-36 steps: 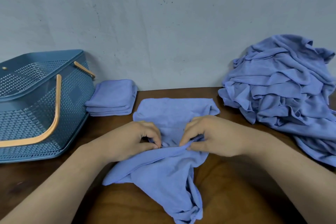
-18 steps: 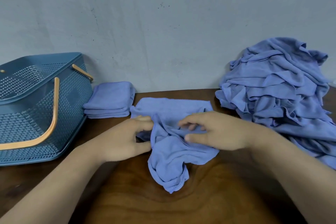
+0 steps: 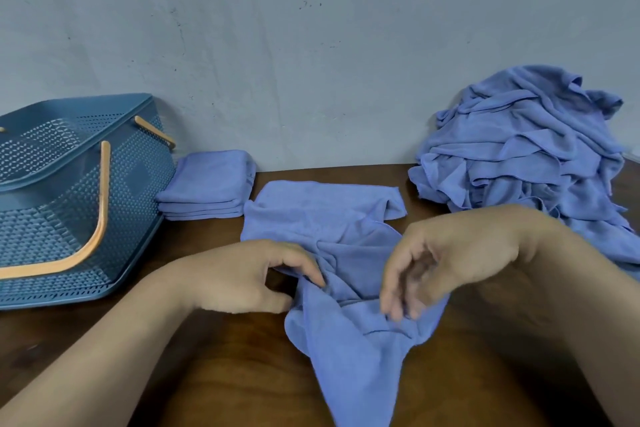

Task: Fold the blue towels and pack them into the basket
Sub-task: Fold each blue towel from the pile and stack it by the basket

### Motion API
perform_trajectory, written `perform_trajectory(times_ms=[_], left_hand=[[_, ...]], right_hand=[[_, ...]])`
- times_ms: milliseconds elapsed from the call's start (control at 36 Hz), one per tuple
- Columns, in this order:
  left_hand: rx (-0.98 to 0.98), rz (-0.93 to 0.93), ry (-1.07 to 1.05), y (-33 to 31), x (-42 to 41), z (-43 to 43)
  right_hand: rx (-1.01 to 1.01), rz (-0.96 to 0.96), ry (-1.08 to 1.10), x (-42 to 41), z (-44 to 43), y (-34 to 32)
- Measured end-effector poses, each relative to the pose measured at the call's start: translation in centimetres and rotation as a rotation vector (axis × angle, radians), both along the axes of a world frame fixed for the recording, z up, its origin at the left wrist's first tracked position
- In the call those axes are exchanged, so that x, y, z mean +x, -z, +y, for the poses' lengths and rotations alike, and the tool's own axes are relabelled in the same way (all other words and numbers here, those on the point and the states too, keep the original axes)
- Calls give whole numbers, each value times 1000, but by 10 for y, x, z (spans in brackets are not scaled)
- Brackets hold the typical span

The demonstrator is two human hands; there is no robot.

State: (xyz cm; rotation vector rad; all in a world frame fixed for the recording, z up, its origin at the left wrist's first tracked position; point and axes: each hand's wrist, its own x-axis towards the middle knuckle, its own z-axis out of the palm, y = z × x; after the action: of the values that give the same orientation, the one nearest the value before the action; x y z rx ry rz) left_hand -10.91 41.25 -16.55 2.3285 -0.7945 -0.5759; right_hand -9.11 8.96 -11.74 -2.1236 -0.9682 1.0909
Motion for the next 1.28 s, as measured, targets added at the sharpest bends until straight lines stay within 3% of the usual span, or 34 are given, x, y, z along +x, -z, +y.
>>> perform_trajectory(times_ms=[83,222,333,472,583,694,778,917,1000,1056,1167,1222,1278], left_hand=[[54,-4,60,-4,-2,-4],[0,-80,37,6,3,-9],[-57,-105,-28,12,9,-3],[-10,-16,-88,11,10,11],[108,-88,-116,5,12,21],[150,-138,-104,3,12,21],[141,-79,-51,-1,7,15],[216,-32,-20,-10,2,10],[333,88,2,-24,-4,12],[407,150,12,-29,-3,17],[404,254,-20,-26,2,23],[345,324,-61,-23,4,23],[240,422,-119,-19,5,22]], right_hand=[[20,-142,94,-1,13,5],[-111,-124,42,-17,32,6],[-69,-190,17,-16,38,18],[-70,-139,-19,-7,15,7],[-126,-54,-45,0,-5,3],[-196,-103,-24,7,-8,9],[-160,-135,43,11,-4,13],[44,-265,375,17,7,20],[-20,-479,364,18,15,29],[-130,-524,321,15,18,33],[-241,-458,280,9,20,28],[-244,-355,243,5,21,21],[-192,-382,247,4,23,18]])
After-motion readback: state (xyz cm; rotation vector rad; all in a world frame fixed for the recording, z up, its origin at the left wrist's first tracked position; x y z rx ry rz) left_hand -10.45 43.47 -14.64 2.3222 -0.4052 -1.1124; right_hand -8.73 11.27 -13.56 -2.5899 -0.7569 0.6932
